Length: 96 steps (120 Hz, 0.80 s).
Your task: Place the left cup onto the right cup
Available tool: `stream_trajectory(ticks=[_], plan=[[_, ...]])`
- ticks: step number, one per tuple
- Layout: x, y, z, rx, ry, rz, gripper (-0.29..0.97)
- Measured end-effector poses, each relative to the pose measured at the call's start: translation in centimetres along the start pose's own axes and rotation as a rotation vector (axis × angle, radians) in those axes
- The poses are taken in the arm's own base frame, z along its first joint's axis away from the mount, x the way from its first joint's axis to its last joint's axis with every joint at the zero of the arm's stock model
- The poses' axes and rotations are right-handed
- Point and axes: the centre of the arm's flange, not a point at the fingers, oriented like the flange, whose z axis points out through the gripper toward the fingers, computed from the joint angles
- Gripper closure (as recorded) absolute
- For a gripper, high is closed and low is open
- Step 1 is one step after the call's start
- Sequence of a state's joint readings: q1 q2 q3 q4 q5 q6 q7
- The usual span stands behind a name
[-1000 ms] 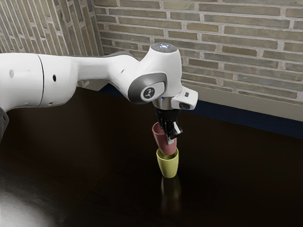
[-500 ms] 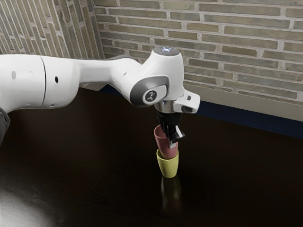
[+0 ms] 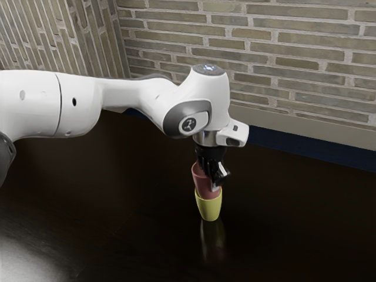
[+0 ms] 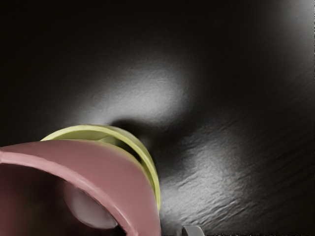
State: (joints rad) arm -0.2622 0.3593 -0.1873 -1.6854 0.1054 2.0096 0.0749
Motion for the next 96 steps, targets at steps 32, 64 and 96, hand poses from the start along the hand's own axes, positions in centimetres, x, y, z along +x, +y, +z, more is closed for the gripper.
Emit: stream_trajectory(ticks=[32, 64, 96], plan=[[-0.1, 0.0, -0.3, -0.009, 0.003, -0.002, 0.13], [-1.2, 0.1, -3.9, 0.007, 0.043, 0.002, 0.04], [-3.2, 0.0, -8.4, 0.013, 0.07, -0.006, 0.01]])
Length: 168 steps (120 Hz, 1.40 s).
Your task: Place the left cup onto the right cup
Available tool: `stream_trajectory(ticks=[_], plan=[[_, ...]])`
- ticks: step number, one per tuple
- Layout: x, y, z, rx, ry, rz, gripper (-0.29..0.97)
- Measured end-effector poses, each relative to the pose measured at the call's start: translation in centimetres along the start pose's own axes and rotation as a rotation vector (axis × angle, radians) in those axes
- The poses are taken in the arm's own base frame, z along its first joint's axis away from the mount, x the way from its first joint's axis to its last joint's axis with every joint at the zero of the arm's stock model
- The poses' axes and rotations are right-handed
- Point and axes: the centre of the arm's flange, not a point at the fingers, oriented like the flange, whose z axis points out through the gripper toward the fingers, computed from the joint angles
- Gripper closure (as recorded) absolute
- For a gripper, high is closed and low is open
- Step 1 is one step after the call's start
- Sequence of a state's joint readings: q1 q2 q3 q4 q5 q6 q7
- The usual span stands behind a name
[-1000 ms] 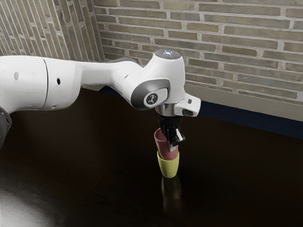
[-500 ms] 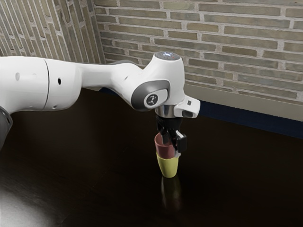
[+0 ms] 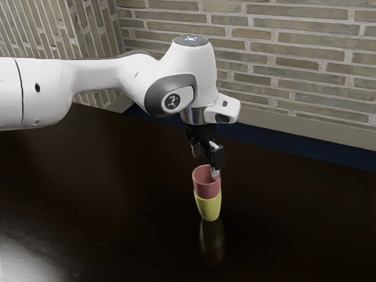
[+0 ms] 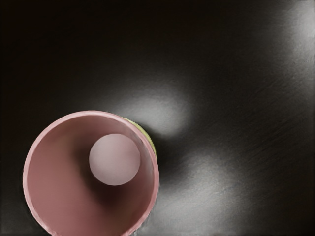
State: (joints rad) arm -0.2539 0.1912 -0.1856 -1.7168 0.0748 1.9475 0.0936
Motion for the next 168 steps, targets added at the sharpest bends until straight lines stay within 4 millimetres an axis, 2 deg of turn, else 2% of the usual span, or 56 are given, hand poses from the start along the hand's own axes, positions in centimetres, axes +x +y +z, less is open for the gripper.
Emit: stream_trajectory(ticks=[14, 38, 87, 109, 123, 156, 168], plan=[[-0.8, -0.7, -1.7, -0.002, -0.003, -0.017, 0.01], [-1.8, -3.6, -4.1, -0.008, -0.01, -0.077, 0.0], [-3.8, -10.0, -7.1, -0.007, -0.01, -0.2, 0.0], [-4.2, -11.5, -8.1, 0.001, 0.002, -0.226, 0.0], [-4.5, -13.0, -9.8, 0.012, 0.024, -0.248, 0.0], [-5.5, -13.2, -12.7, 0.025, 0.047, -0.243, 0.0], [-6.3, -13.8, -13.3, 0.019, 0.046, -0.252, 0.0]])
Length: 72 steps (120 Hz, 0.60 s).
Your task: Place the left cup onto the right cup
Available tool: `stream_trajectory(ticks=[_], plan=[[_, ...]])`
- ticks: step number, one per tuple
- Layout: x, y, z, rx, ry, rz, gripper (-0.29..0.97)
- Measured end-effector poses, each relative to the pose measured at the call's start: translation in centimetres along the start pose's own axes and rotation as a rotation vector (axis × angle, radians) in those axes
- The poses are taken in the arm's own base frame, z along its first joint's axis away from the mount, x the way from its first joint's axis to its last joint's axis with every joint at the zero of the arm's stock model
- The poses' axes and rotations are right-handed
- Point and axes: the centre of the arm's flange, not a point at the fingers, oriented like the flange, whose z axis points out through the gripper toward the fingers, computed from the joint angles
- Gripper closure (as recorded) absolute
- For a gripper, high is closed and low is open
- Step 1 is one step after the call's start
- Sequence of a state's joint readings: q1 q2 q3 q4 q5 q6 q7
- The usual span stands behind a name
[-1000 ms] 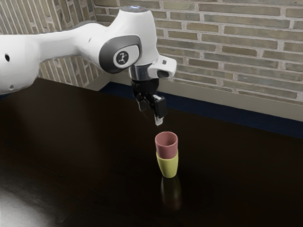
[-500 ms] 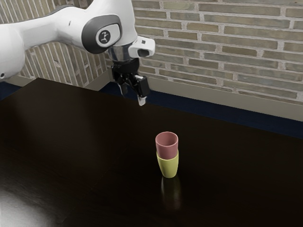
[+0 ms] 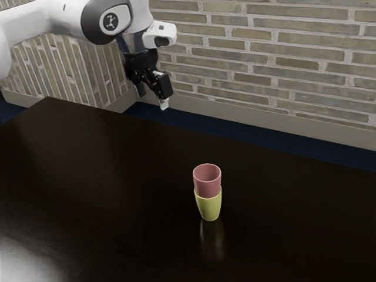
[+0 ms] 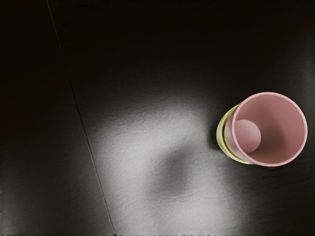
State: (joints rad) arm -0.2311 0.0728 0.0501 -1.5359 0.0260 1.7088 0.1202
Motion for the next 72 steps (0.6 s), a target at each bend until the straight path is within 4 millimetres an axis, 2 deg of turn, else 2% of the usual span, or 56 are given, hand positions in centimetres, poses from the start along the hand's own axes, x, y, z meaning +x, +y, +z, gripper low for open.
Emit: stream_trajectory(ticks=[14, 72], plan=[[-0.39, -0.54, -0.05, -0.016, -0.015, -0.008, 0.0], [-0.63, -0.5, 0.2, -0.034, -0.037, 0.006, 0.0]])
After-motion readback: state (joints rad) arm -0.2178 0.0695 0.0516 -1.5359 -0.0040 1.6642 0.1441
